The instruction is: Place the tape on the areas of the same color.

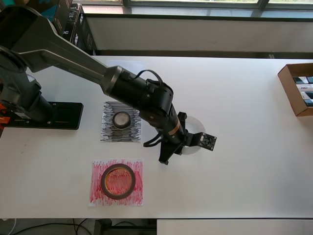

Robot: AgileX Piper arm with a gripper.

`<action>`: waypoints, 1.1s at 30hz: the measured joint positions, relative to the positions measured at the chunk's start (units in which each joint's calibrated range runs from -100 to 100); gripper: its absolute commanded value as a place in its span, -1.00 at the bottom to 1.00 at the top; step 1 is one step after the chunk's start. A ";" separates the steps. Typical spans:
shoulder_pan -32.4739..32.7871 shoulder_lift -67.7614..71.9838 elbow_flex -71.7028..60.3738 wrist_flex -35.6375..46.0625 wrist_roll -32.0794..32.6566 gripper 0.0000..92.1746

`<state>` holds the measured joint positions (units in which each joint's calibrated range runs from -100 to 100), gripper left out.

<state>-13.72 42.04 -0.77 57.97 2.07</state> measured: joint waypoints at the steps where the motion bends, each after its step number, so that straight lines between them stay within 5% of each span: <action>1: 1.06 -0.75 0.00 0.00 -0.28 -1.00; 23: 24.27 -15.37 22.84 0.00 -18.38 -1.00; 33: 31.60 -14.14 25.04 -0.14 -19.68 -1.00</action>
<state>17.89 27.90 24.27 57.83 -17.60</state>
